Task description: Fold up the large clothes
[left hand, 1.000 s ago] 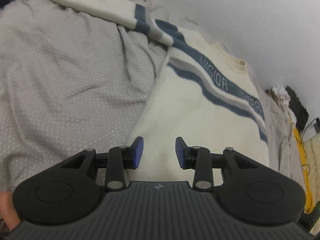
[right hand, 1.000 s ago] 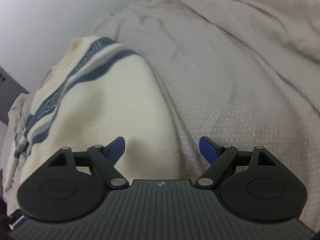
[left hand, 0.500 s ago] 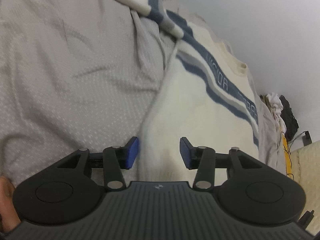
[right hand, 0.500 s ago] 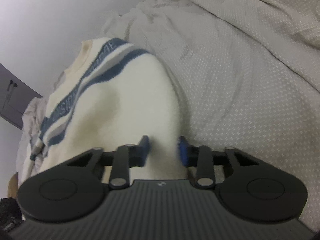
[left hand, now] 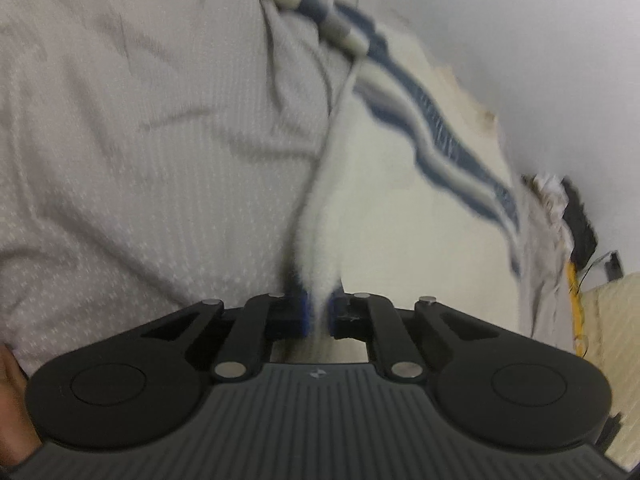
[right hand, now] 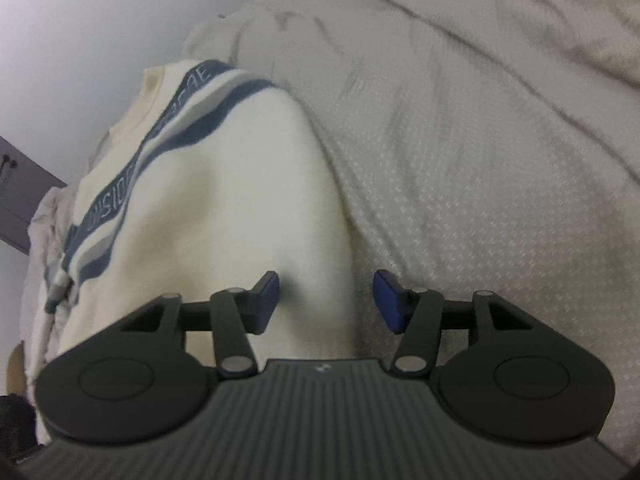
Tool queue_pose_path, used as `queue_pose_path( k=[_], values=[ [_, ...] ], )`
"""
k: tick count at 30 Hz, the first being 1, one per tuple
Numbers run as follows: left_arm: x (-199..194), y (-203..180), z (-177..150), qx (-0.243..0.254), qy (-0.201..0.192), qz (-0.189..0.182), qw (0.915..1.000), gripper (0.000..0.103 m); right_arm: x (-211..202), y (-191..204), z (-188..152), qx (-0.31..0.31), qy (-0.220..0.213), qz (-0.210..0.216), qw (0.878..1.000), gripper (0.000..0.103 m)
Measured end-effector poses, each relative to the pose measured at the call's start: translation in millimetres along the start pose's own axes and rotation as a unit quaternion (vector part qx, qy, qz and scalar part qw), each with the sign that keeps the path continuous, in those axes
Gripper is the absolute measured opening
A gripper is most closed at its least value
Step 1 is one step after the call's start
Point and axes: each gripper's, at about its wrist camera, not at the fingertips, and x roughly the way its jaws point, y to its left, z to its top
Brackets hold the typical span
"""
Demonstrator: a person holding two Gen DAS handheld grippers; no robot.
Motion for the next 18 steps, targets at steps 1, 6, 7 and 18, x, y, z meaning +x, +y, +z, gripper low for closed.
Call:
queue_pose_path(
  k=[1, 6, 7, 18],
  values=[
    [-7, -1, 2, 0.002, -0.014, -0.005, 0.9999, 0.009, 1, -1, 0, 0.002, 0.004, 0.007, 1.0, 0.042],
    [-40, 2, 12, -0.002, -0.068, -0.036, 0.997, 0.008, -9, 13, -3, -0.03, 0.001, 0.046, 0.998, 0.012],
    [-45, 4, 14, -0.006, -0.074, -0.041, 0.9964, 0.008, -14, 15, -2, -0.036, -0.003, 0.059, 0.998, 0.011],
    [-53, 25, 42, -0.049, -0.106, 0.029, 0.9927, 0.008, -29, 49, -15, -0.113, 0.027, 0.141, 0.983, 0.011]
  ],
)
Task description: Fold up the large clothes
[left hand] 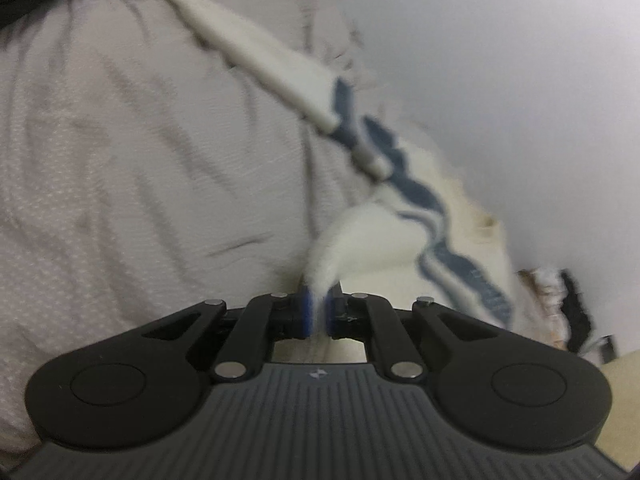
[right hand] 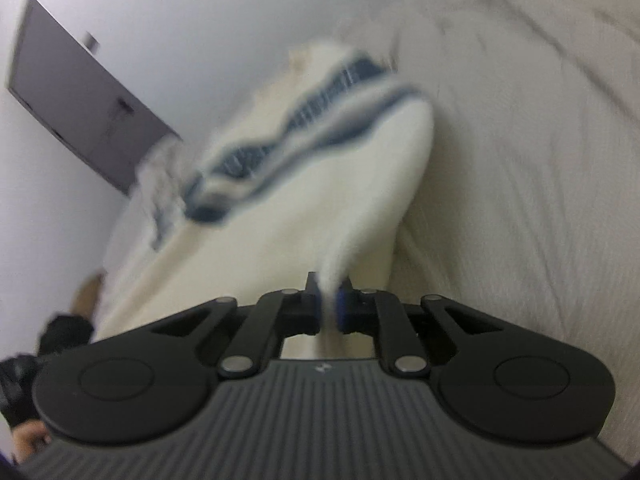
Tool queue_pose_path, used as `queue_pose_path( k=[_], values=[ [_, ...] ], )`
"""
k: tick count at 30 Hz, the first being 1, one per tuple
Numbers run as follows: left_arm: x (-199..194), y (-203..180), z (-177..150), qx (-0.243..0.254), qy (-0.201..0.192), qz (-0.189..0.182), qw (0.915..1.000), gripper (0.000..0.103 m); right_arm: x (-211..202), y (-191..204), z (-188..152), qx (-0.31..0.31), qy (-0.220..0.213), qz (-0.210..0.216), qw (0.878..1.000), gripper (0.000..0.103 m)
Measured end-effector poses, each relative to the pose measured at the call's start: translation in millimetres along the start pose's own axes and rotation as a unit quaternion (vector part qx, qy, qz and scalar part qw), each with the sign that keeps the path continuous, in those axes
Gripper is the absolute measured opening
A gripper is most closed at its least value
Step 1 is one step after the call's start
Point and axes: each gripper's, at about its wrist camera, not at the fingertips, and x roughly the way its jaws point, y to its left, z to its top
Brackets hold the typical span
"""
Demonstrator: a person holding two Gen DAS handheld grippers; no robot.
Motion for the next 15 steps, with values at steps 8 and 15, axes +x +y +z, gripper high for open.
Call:
queue_pose_path(
  k=[8, 15],
  values=[
    [30, 7, -6, 0.014, 0.033, 0.059, 0.9976, 0.009, 32, -17, -10, 0.027, 0.063, -0.053, 0.996, 0.013],
    [9, -15, -14, 0.067, 0.018, 0.061, 0.9957, 0.052, -3, -16, -3, 0.026, 0.005, -0.061, 0.998, 0.051]
  ],
)
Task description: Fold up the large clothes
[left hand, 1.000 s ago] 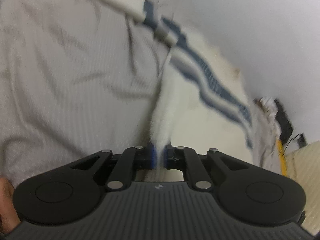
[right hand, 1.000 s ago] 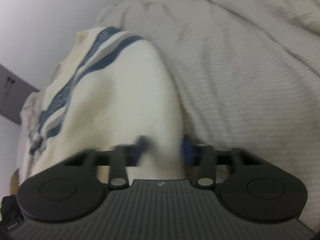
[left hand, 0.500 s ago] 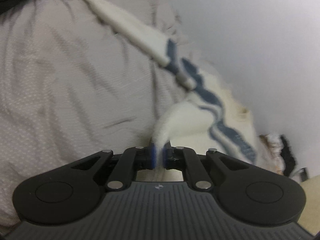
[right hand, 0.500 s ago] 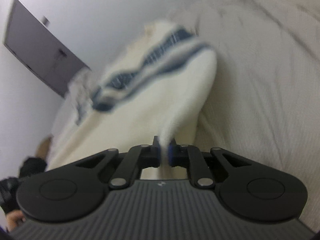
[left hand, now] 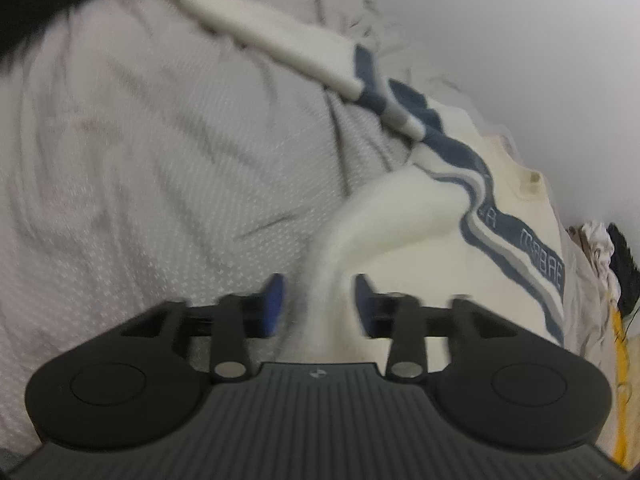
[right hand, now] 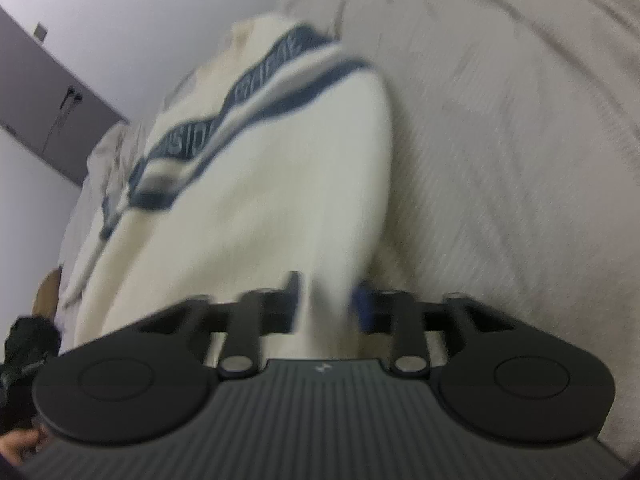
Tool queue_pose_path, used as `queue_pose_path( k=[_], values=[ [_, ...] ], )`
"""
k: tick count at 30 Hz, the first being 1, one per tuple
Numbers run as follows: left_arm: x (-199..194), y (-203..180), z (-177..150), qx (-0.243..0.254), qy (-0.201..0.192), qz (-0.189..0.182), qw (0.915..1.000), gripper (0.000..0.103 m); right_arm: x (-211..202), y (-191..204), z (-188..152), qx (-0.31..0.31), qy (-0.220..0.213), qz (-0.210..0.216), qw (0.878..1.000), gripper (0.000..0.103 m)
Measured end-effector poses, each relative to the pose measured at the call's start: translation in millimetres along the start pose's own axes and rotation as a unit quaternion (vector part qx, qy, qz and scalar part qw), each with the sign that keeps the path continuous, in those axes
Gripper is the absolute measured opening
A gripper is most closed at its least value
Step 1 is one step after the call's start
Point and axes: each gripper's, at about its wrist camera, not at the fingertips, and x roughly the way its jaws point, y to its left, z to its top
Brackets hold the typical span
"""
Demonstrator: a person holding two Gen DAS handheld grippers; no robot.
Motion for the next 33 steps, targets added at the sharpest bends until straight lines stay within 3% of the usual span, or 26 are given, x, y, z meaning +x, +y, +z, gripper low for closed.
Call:
queue_pose_path(
  k=[5, 10, 15, 23, 30, 33],
  values=[
    [-26, -44, -4, 0.063, -0.037, -0.008, 0.9973, 0.055, -23, 1, 21, -0.019, -0.059, -0.001, 0.998, 0.055],
    [-18, -124, -13, 0.143, -0.055, -0.034, 0.9876, 0.055, -36, 7, 45, -0.047, -0.116, 0.003, 0.992, 0.055],
    [29, -216, -32, 0.195, -0.019, -0.081, 0.9773, 0.055, -38, -2, 58, -0.058, -0.148, 0.0, 0.987, 0.055],
    [124, -347, -79, 0.25, 0.02, -0.144, 0.9572, 0.055, -14, -35, 76, -0.047, -0.165, -0.046, 0.984, 0.055],
    [213, -418, -113, 0.287, 0.037, -0.147, 0.9461, 0.055, 27, -50, 90, -0.025, -0.162, -0.066, 0.984, 0.054],
    [232, -432, -125, 0.311, 0.015, -0.145, 0.9391, 0.062, 39, -57, 95, -0.024, -0.169, -0.088, 0.981, 0.055]
  ],
)
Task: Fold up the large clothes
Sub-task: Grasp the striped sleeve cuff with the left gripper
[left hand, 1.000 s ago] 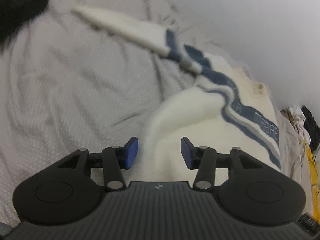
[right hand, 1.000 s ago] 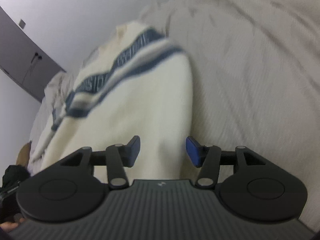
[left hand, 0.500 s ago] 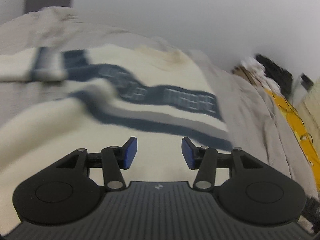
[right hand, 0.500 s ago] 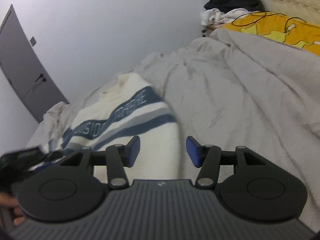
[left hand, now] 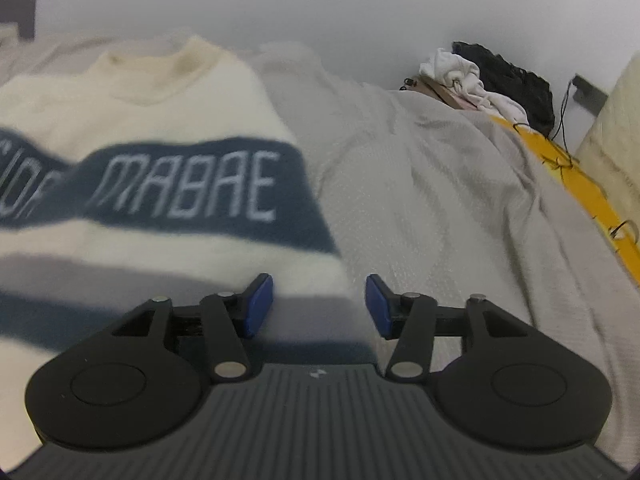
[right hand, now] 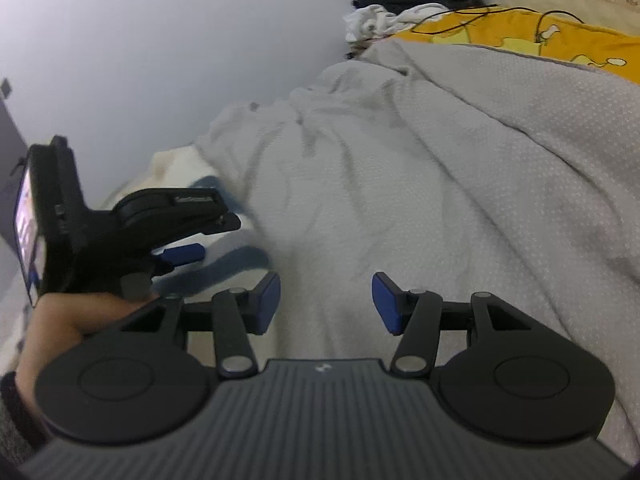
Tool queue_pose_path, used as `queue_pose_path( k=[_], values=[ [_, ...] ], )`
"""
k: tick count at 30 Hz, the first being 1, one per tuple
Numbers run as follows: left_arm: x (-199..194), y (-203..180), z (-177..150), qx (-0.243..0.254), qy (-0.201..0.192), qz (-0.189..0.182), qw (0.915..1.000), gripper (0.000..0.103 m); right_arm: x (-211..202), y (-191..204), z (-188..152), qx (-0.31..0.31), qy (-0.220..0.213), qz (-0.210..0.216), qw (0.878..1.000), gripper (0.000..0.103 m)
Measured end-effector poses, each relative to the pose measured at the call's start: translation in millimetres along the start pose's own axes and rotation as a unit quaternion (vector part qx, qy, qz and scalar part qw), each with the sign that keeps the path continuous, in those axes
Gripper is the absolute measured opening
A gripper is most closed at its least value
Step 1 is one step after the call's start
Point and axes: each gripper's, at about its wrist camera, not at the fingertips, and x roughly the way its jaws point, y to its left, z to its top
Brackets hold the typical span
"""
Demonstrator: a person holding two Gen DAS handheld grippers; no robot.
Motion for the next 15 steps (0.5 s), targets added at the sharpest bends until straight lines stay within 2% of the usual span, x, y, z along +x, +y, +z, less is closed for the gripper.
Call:
queue_pose_path(
  k=[3, 6, 7, 8, 10, 12, 15],
  values=[
    [11, -15, -5, 0.031, -0.013, 0.022, 0.9992, 0.067, 8, -6, 0, 0.012, -0.007, -0.011, 1.0, 0.055],
    [18, -30, -14, 0.074, -0.02, 0.062, 0.9951, 0.063, 14, -10, 0, 0.025, -0.01, -0.019, 0.999, 0.055],
    [21, -35, -16, 0.089, -0.021, 0.081, 0.9926, 0.05, 15, -11, 0, 0.029, -0.011, -0.02, 0.999, 0.055],
    [22, -37, -17, 0.098, -0.021, 0.1, 0.99, 0.043, 15, -11, 0, 0.029, -0.013, -0.023, 0.999, 0.055],
    [21, -34, -16, 0.097, -0.019, 0.107, 0.9893, 0.018, 14, -9, -2, 0.027, -0.014, -0.026, 0.999, 0.055],
    [15, -25, -10, 0.085, -0.012, 0.096, 0.9917, 0.013, 12, -7, -3, 0.024, -0.016, -0.026, 0.999, 0.055],
    [-5, -7, 3, 0.054, -0.01, 0.076, 0.9956, 0.012, 8, -5, -5, 0.021, -0.019, -0.027, 0.999, 0.055]
  ],
)
